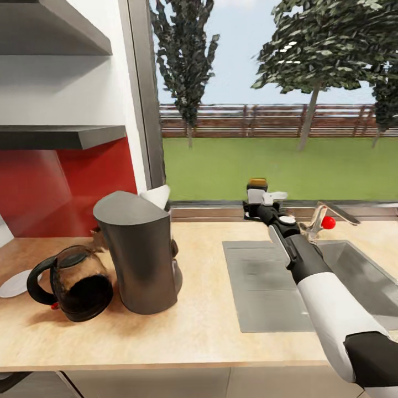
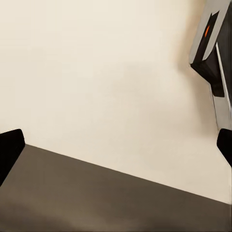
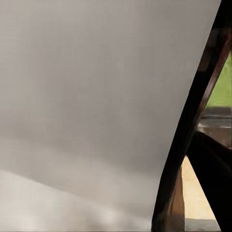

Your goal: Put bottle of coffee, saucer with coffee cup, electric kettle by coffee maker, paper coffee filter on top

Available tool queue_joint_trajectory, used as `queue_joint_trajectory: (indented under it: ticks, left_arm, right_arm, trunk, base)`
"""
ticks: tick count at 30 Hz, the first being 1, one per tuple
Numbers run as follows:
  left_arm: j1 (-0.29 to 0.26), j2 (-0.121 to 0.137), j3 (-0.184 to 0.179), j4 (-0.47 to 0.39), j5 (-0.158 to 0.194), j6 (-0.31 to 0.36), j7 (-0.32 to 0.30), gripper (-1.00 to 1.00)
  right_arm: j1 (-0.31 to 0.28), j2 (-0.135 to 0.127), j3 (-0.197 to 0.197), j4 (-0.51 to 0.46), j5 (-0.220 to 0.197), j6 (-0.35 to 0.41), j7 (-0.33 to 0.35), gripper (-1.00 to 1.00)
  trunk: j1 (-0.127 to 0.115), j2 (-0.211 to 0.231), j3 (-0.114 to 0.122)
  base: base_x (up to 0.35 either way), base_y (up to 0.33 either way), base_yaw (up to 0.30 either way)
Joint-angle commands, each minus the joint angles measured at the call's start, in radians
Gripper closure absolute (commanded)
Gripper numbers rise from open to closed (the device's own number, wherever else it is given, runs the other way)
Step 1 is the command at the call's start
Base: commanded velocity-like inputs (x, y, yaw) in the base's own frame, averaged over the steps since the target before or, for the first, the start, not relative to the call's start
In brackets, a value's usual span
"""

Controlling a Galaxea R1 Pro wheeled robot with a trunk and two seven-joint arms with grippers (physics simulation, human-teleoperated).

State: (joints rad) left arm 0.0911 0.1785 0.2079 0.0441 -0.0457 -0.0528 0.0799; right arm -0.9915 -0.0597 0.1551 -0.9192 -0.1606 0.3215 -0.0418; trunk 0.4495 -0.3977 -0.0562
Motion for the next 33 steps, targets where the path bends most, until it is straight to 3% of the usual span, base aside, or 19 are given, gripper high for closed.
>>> queue_joint_trajectory:
  ticks: [1,5,16,33]
  left_arm:
    - [-0.001,-0.002,0.006,0.002,-0.005,-0.006,0.003,-1.0]
    - [-0.001,-0.005,0.007,0.002,-0.005,-0.007,0.003,-1.0]
    - [-0.001,-0.005,0.008,0.002,-0.005,-0.008,0.003,-1.0]
    - [-0.001,-0.005,0.01,0.002,-0.006,-0.009,0.003,-1.0]
  right_arm:
    - [0.007,-0.002,0.003,-0.002,-0.004,-0.001,0.022,1.0]
    - [0.036,-0.002,0.003,0.003,0.0,-0.05,0.075,1.0]
    - [0.084,-0.002,0.003,0.004,0.0,-0.075,0.082,1.0]
    - [0.093,0.012,0.008,0.013,-0.005,-0.075,0.083,1.0]
  trunk:
    - [0.001,-0.002,-0.002]
    - [0.001,-0.002,-0.002]
    - [0.001,-0.002,-0.002]
    - [0.001,-0.002,-0.002]
  base:
    - [-0.035,-0.282,0.0]
    - [-0.08,-0.285,0.0]
    - [-0.052,-0.154,0.02]
    - [0.0,-0.001,0.265]
